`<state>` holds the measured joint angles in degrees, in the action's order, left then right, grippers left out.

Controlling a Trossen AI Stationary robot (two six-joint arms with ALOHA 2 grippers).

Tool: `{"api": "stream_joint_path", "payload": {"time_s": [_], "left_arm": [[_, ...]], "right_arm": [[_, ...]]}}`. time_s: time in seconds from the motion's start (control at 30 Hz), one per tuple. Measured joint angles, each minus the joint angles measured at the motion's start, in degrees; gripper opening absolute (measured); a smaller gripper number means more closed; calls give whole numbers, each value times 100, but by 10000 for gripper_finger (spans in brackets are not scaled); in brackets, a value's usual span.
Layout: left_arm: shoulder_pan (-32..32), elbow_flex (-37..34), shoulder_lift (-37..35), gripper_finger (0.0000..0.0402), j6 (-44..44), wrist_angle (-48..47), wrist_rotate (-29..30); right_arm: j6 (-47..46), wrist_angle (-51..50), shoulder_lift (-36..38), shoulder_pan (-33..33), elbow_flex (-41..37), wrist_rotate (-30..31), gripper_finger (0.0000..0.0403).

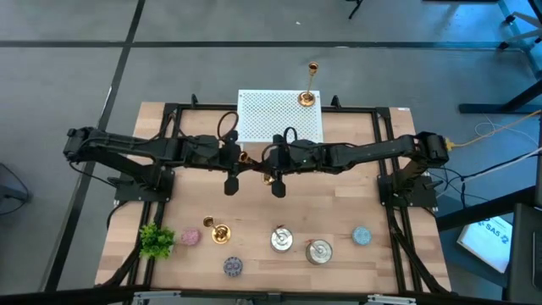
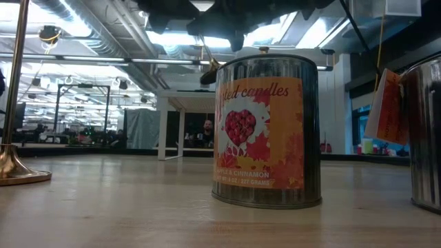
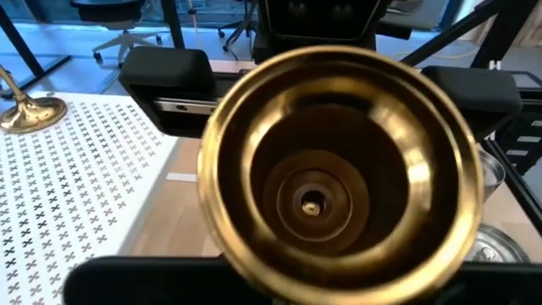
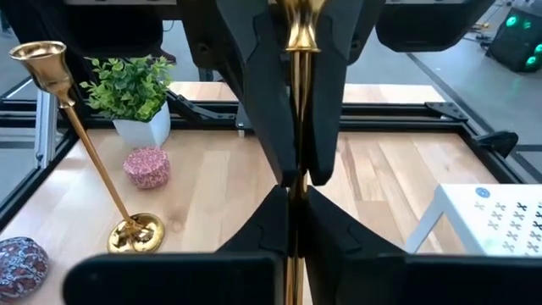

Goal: Pick & Place candle stick holders
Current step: Put the top gold candle holder on the shelf and align it with the other gold candle holder

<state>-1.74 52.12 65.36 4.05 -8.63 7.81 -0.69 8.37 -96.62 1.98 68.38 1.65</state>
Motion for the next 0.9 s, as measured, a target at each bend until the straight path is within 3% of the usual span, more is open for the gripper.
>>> {"api": "stream_joint_path", "payload": {"time_s": [0.3,0.6,0.9], "left_arm": [[21,0,-2,32,8,-40,-176],[166,117,-163,89,157,-59,-227],[301,260,-1235,122,-285,-267,-147]], "right_arm": [[-52,-65,9,4,-1,-3,15],[-158,-23,103,0,-11,50,15],[-20,125,598,-11,-192,722,15]]}}
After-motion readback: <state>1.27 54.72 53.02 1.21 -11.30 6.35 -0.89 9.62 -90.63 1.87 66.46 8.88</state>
